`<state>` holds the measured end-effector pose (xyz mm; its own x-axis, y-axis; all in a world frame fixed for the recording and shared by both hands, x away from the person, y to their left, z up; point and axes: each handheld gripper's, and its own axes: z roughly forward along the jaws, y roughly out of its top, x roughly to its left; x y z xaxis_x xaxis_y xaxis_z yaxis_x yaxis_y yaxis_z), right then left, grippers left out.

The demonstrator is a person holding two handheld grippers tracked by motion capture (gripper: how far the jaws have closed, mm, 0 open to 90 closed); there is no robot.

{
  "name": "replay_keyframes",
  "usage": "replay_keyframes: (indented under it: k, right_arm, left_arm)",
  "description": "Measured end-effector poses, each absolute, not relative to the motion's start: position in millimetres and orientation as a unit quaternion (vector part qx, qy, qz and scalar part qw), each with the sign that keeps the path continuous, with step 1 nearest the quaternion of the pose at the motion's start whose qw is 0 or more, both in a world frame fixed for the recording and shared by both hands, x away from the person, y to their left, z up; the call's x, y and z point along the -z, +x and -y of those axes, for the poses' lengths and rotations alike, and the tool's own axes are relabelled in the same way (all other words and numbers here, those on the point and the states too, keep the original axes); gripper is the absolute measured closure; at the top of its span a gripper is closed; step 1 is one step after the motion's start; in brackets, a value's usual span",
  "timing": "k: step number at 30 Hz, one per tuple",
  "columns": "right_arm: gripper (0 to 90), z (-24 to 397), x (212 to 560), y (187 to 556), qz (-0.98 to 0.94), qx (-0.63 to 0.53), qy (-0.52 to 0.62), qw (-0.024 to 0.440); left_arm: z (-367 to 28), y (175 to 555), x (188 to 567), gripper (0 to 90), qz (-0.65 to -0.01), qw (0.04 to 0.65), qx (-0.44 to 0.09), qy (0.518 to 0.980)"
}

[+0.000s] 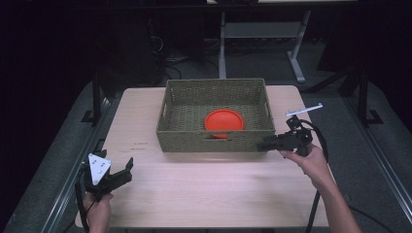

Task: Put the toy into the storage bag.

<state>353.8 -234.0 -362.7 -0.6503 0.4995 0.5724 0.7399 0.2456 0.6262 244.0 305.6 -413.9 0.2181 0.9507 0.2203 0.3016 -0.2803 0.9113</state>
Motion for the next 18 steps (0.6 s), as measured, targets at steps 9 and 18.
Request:
replay_keyframes:
  k: [9,18]
  right_arm:
    - [24.1,245.0,380.5,339.3,0.775,0.469,-0.402,0.131]
    - [24.1,258.3,395.8,325.8,0.769,0.471,-0.411,0.134]
  left_arm:
    - [-305.2,244.1,414.4,12.7,-0.459,0.383,-0.421,0.682]
    - [-303.2,243.7,414.7,12.7,-0.457,0.384,-0.422,0.682]
